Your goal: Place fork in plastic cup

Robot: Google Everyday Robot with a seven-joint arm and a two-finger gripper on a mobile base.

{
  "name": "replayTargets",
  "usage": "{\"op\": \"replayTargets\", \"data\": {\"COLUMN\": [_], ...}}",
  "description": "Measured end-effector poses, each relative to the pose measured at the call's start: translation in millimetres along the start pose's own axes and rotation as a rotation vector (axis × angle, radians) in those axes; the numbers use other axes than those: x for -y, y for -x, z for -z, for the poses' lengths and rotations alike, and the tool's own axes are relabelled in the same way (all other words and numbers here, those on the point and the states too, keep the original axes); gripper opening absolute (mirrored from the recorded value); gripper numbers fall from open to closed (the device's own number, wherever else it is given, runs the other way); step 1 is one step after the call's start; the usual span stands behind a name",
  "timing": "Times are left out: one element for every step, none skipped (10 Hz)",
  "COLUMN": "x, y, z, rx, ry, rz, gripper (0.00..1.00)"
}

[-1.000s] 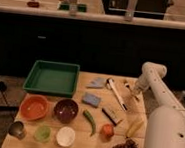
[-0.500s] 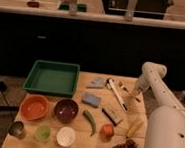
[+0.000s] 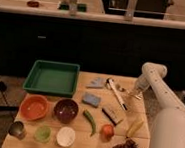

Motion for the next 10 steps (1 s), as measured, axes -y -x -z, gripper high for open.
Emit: {"op": "replayTargets", "data": {"x": [1, 3, 3, 3, 3, -1, -7, -15, -27, -39], "y": [3, 7, 11, 16, 18, 20, 25, 32, 45, 59], "z": [9, 23, 31, 38, 42, 47, 52, 54, 57, 60], "rx": [0.007, 0.022, 0.032, 0.045, 0.053, 0.063, 0.072, 0.078, 0.085, 0.093], "ry": [-0.015, -0.042, -0.059, -0.073, -0.08, -0.082, -0.081, -0.076, -0.071, -0.063], "rz": [0.004, 0.014, 0.022, 0.031, 0.039, 0.066, 0.098, 0.132, 0.186, 0.244], "gripper": [0.0, 0.0, 0.0, 0.0, 0.0, 0.0, 0.0, 0.0, 0.0, 0.0]}}
